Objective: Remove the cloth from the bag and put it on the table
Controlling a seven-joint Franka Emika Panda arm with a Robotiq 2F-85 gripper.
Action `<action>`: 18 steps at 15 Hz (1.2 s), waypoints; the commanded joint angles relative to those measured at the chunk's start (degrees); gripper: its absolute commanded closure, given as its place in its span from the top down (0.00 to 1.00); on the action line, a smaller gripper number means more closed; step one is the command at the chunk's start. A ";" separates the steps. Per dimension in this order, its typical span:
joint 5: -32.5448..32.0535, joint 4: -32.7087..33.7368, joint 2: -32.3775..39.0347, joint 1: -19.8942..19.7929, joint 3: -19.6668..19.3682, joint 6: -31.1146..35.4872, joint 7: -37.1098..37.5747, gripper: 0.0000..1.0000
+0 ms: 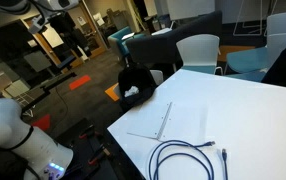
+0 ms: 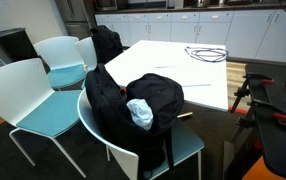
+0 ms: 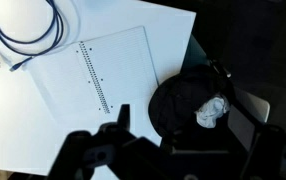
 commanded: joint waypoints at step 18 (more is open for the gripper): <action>6.42 1.99 31.23 8.31 4.45 32.26 -7.22 1.00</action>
